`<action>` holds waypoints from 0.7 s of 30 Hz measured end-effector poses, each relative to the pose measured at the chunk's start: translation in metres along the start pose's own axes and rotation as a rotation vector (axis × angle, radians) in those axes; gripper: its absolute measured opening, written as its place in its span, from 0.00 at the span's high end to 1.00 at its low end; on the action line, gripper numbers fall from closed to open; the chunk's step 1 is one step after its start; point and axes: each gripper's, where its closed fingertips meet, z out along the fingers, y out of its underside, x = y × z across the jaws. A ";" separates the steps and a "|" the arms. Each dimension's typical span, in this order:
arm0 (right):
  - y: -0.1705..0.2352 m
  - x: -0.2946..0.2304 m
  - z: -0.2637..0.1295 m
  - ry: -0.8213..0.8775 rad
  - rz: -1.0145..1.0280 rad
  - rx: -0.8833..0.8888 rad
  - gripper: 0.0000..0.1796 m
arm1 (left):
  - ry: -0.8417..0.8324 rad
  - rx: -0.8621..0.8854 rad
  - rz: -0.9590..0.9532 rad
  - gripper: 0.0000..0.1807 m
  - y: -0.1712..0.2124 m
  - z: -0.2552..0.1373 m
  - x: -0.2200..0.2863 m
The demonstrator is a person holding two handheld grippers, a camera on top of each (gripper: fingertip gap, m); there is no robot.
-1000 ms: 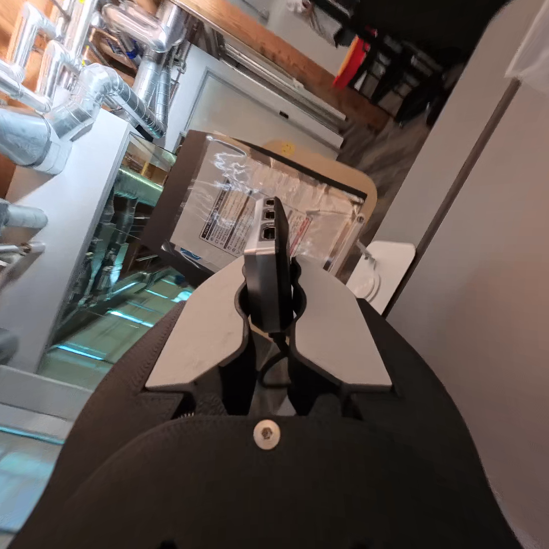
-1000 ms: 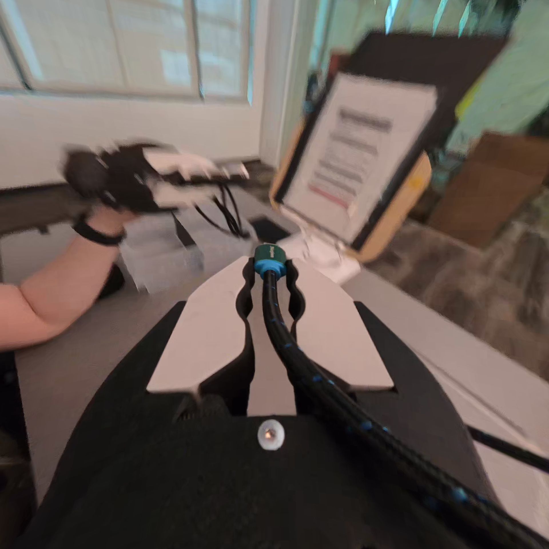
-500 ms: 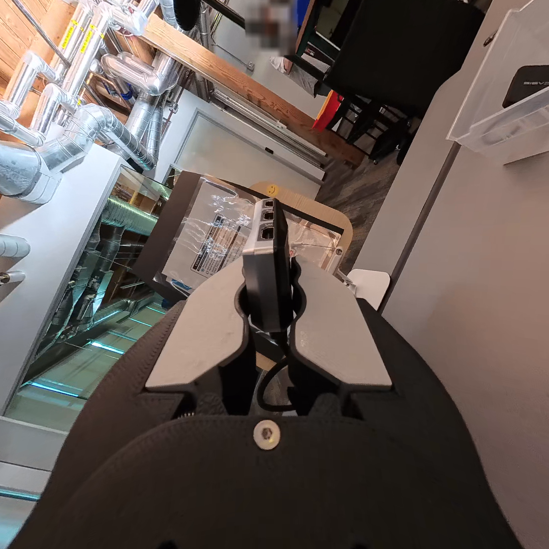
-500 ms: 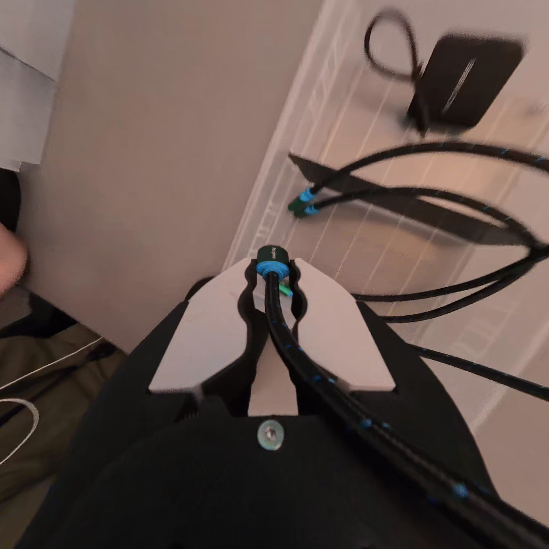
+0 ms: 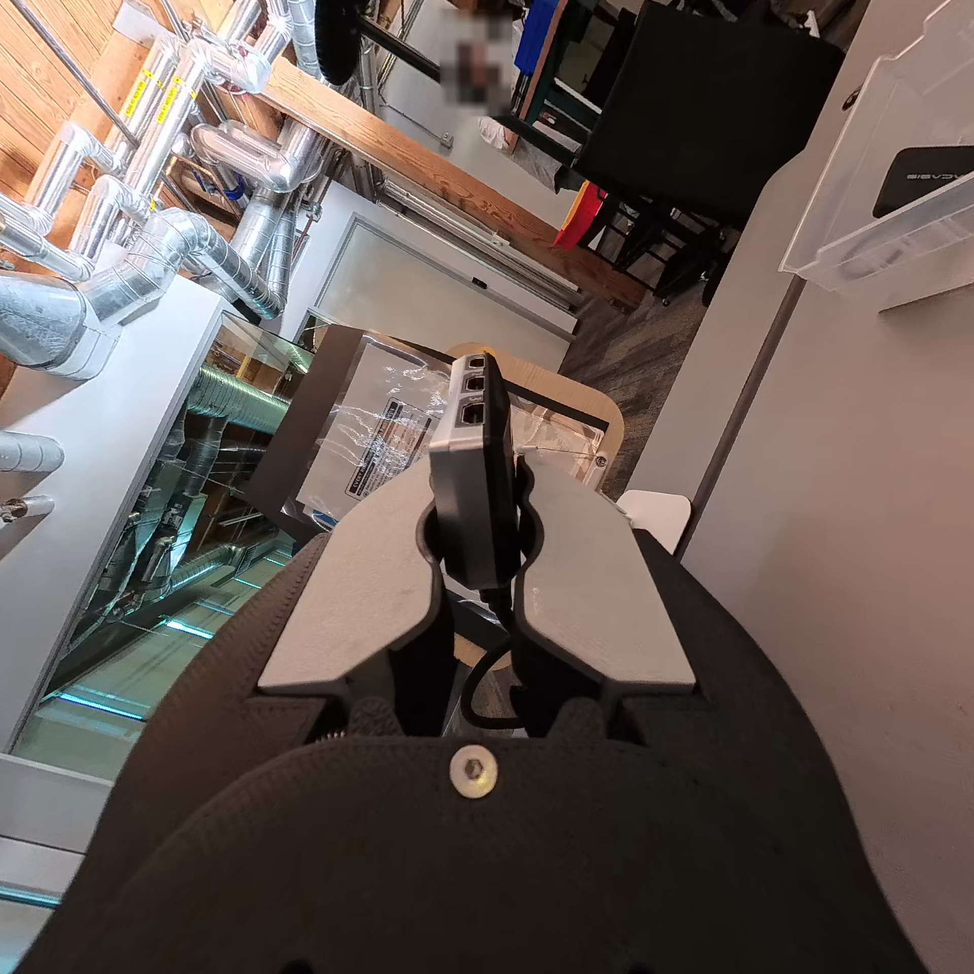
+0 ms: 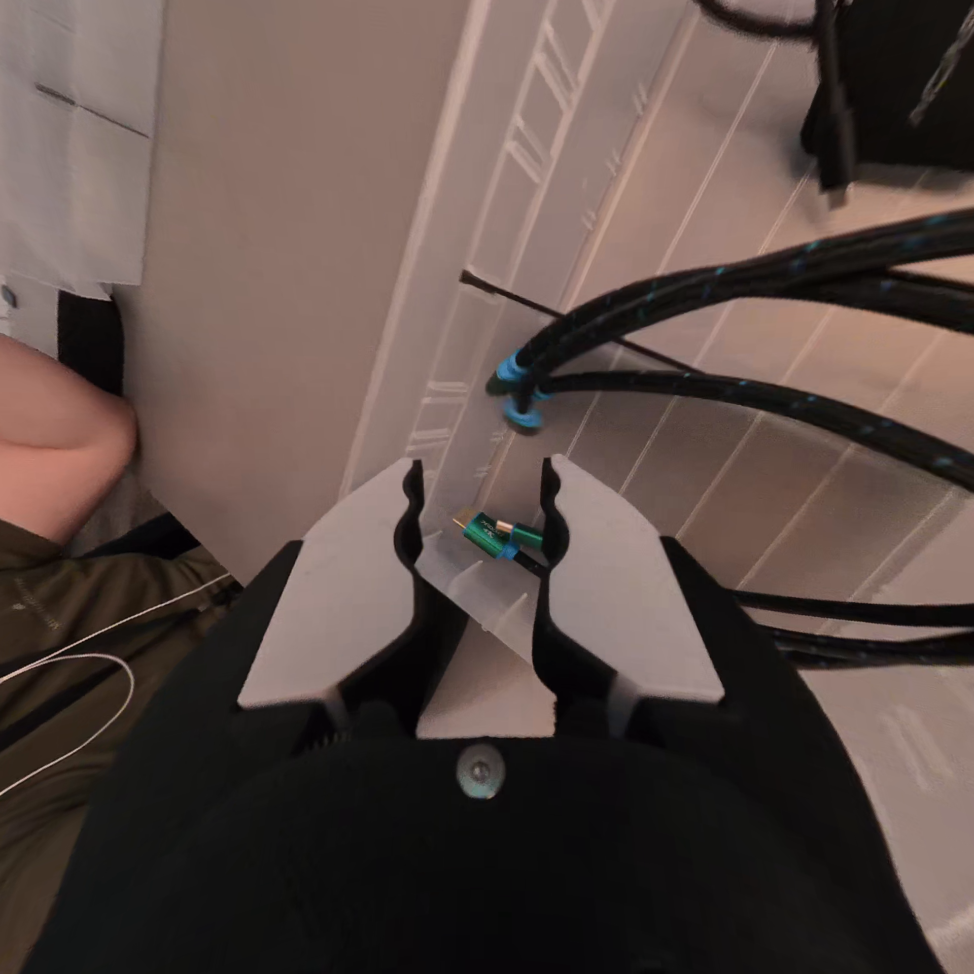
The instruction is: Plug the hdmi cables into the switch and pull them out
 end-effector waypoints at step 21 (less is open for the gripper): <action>-0.053 -0.304 -0.001 0.328 -1.821 0.755 0.80 | 0.505 0.365 0.076 0.88 -0.075 -0.033 0.099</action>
